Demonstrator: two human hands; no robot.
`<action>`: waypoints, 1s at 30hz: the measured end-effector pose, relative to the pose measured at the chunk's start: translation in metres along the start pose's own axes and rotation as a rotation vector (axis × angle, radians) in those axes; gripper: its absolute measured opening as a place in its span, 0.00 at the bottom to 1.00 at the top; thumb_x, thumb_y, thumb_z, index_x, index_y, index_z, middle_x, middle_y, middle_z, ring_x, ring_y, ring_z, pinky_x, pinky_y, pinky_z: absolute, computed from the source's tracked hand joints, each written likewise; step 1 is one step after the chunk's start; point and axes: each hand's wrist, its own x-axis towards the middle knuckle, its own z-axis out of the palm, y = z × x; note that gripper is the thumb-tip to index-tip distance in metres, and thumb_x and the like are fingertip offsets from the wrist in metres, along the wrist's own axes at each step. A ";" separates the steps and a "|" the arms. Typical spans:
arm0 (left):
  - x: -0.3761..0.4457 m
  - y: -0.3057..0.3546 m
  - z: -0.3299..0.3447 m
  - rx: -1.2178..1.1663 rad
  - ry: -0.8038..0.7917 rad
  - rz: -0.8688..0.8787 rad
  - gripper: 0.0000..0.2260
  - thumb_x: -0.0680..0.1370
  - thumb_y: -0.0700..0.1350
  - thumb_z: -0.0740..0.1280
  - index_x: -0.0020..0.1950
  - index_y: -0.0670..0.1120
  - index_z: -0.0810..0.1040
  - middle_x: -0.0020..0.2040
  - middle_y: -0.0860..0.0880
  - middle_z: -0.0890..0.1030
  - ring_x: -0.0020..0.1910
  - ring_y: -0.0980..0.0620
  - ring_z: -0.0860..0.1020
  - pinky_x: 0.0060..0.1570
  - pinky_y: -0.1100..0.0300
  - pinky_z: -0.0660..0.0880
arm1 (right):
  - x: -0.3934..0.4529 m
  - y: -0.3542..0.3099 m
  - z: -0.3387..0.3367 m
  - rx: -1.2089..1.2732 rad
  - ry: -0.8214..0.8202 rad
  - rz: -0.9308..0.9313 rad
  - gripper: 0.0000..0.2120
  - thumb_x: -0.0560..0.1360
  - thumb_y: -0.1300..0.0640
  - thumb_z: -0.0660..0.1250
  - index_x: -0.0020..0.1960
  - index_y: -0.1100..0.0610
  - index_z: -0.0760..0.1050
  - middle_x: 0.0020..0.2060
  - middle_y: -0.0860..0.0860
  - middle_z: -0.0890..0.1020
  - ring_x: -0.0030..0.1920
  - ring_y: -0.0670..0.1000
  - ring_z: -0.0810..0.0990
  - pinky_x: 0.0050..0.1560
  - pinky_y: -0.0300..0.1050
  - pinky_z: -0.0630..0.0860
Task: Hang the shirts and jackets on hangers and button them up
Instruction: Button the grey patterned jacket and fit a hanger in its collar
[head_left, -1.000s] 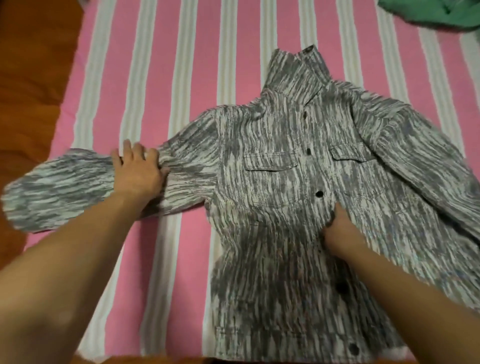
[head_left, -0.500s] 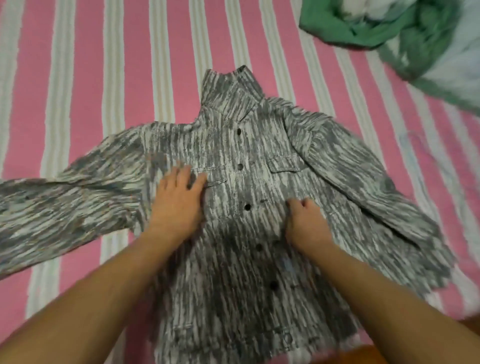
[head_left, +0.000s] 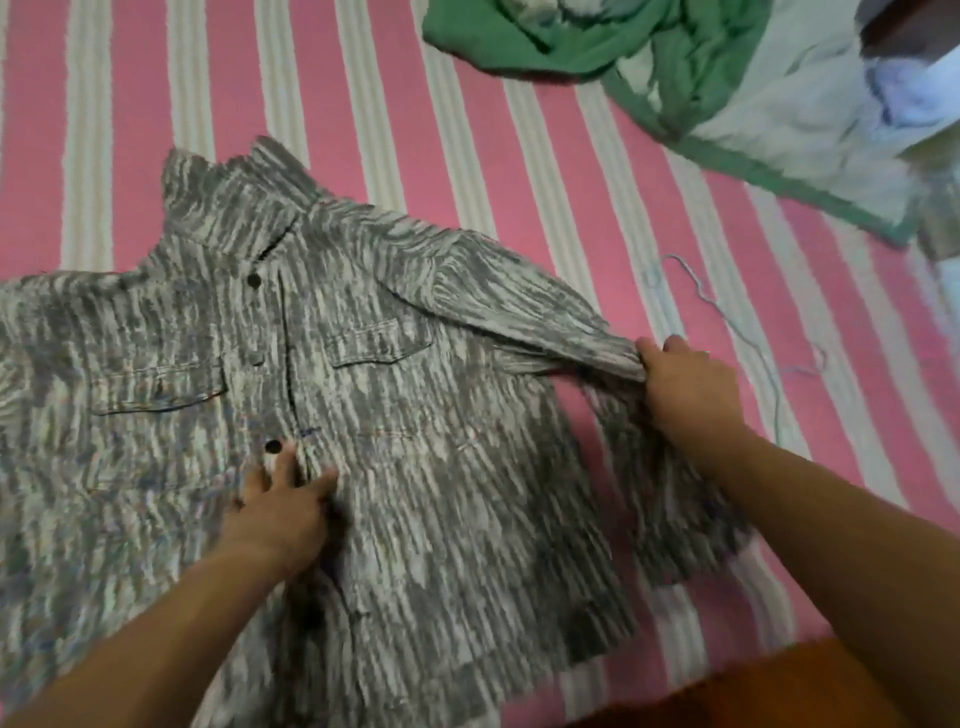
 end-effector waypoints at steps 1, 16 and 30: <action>-0.005 0.015 -0.005 -0.011 0.027 -0.046 0.21 0.83 0.53 0.54 0.78 0.61 0.61 0.82 0.43 0.46 0.79 0.33 0.47 0.75 0.35 0.56 | 0.015 0.017 -0.012 0.041 0.081 0.021 0.19 0.75 0.64 0.64 0.65 0.57 0.71 0.48 0.59 0.75 0.41 0.65 0.80 0.36 0.53 0.73; -0.008 0.178 0.017 0.008 0.014 0.115 0.26 0.85 0.55 0.52 0.78 0.72 0.44 0.82 0.46 0.33 0.80 0.33 0.38 0.75 0.35 0.55 | -0.088 0.115 0.133 0.581 -0.486 0.464 0.32 0.78 0.44 0.55 0.73 0.65 0.64 0.58 0.72 0.76 0.54 0.74 0.76 0.50 0.67 0.76; 0.028 0.168 0.014 0.143 -0.116 0.215 0.33 0.79 0.61 0.59 0.79 0.70 0.44 0.82 0.41 0.38 0.80 0.33 0.39 0.76 0.38 0.59 | -0.032 0.194 0.055 0.713 0.180 0.957 0.43 0.75 0.55 0.69 0.81 0.56 0.46 0.76 0.67 0.55 0.73 0.70 0.60 0.71 0.71 0.61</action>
